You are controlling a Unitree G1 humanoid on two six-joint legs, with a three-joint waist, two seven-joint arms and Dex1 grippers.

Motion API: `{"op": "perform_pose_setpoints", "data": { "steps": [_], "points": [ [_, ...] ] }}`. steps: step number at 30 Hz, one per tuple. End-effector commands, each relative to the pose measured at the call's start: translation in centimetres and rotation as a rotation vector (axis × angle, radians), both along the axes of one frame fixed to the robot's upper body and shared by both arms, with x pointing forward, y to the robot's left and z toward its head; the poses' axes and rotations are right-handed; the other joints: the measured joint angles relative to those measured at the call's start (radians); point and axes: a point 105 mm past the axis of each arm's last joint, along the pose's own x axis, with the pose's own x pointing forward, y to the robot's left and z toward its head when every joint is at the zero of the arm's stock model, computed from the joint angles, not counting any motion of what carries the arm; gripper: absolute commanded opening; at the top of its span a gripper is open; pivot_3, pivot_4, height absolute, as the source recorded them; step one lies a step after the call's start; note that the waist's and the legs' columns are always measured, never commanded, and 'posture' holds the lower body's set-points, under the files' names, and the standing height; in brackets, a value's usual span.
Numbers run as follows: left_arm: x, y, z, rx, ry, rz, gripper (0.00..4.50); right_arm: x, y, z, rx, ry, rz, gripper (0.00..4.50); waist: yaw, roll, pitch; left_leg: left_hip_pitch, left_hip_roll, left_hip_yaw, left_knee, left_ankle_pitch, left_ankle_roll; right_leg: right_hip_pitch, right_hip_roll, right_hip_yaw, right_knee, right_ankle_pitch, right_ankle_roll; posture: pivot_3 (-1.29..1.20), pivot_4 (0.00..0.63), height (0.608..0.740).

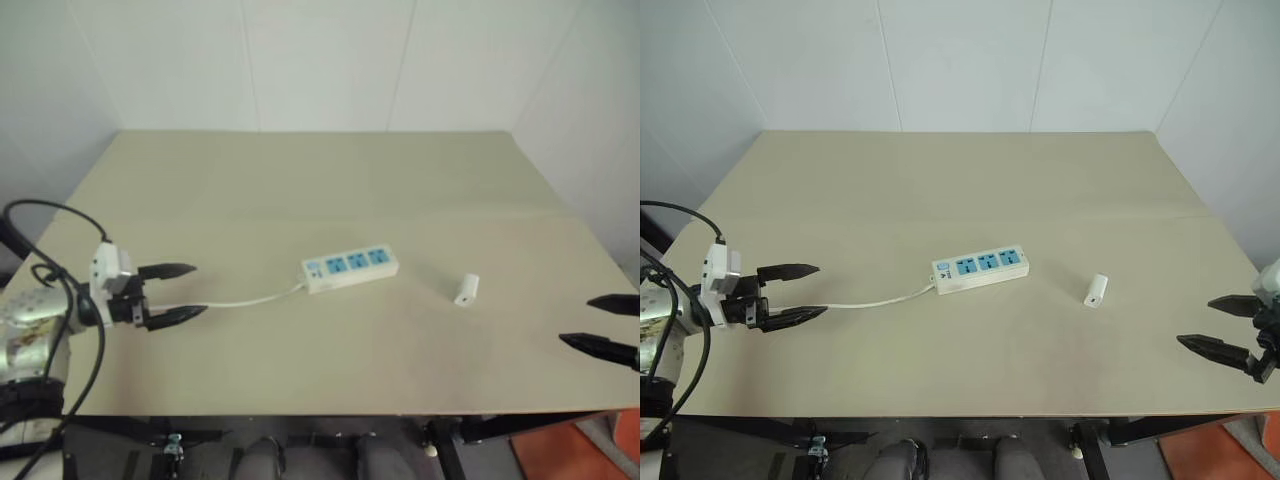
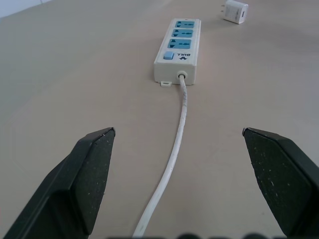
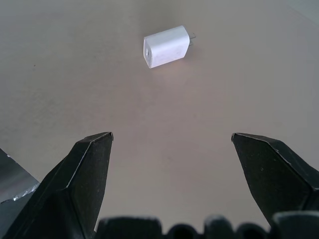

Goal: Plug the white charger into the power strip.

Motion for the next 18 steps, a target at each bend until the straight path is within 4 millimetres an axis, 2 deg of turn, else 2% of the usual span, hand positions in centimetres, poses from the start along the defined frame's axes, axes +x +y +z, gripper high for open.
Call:
{"op": "perform_pose_setpoints", "data": {
  "steps": [1, 14, 18],
  "points": [
    [0.2, -0.6, 1.0, 0.001, -0.047, -0.025, 4.45, 0.0, 0.2, 1.0, -0.010, -0.031, 0.015, 4.50, 0.000, 0.000, 0.000, 0.000, 0.000, 0.000, 0.000, 0.000, 0.000, 0.000, 0.000, 0.000, 0.000, 0.000, 0.000, 0.00, 0.150, 0.740],
    [0.9, -1.2, -0.2, 0.004, -0.040, -0.041, 4.45, -0.1, 0.5, 0.4, -0.024, -0.014, 0.025, 4.50, 0.001, 0.000, 0.000, 0.000, 0.000, 0.000, 0.000, 0.000, 0.000, 0.000, 0.000, 0.000, 0.000, 0.000, 0.000, 0.00, 0.150, 0.740],
    [1.4, -2.3, -1.4, -0.004, -0.021, -0.084, 4.45, 0.5, 1.9, 1.1, -0.034, -0.046, 0.066, 4.50, 0.000, 0.000, 0.000, 0.000, 0.000, 0.000, 0.000, 0.000, 0.000, 0.000, 0.000, 0.000, 0.000, 0.000, 0.000, 0.00, 0.150, 0.740]
  ]
}}
